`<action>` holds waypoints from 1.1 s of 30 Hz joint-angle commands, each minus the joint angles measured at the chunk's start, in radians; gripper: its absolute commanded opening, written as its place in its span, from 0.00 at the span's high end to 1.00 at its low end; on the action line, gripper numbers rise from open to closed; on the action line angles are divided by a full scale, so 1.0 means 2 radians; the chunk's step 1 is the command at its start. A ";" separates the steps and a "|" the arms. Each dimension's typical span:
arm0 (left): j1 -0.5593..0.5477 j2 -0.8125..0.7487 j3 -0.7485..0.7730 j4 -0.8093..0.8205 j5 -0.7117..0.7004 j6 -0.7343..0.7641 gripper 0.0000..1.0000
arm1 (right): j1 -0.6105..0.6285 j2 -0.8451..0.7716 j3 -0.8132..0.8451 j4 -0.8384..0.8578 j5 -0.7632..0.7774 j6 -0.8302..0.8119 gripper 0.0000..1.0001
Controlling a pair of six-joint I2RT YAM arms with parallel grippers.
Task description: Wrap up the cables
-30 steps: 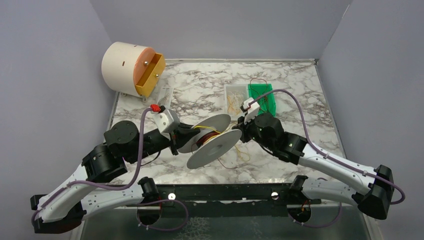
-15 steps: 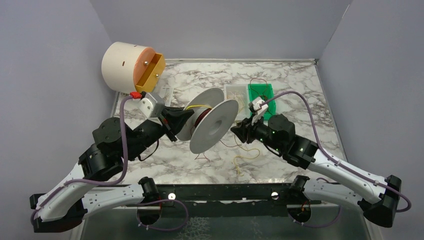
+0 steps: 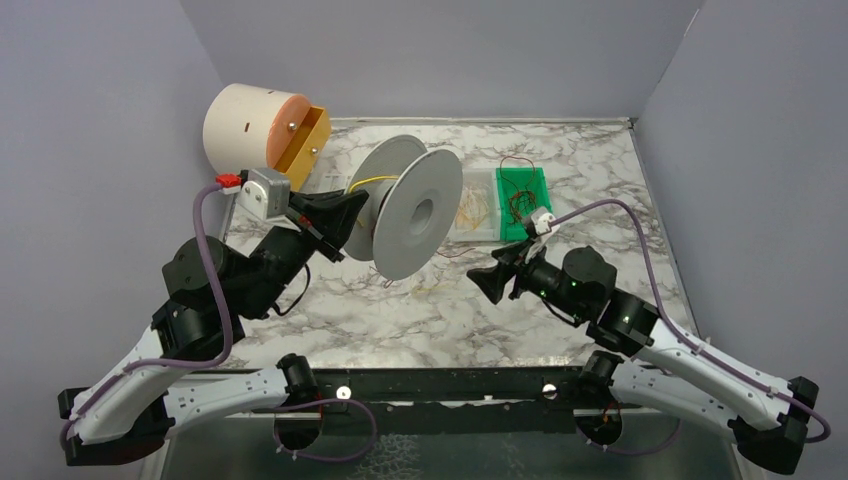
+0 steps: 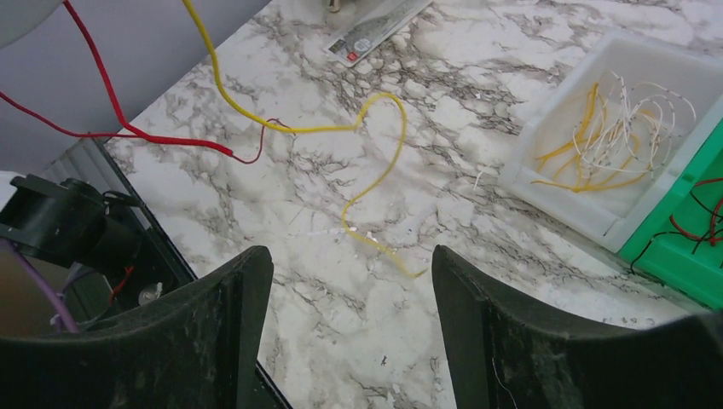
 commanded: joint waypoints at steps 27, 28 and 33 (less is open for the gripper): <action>0.001 0.012 0.079 0.054 0.000 -0.027 1.00 | -0.028 0.203 -0.012 0.177 -0.180 -0.071 0.26; 0.002 0.012 0.082 0.050 0.001 -0.031 1.00 | -0.028 0.205 -0.017 0.190 -0.186 -0.076 0.26; 0.002 0.009 0.091 0.042 0.007 -0.041 1.00 | -0.042 0.231 -0.020 0.241 -0.227 -0.092 0.26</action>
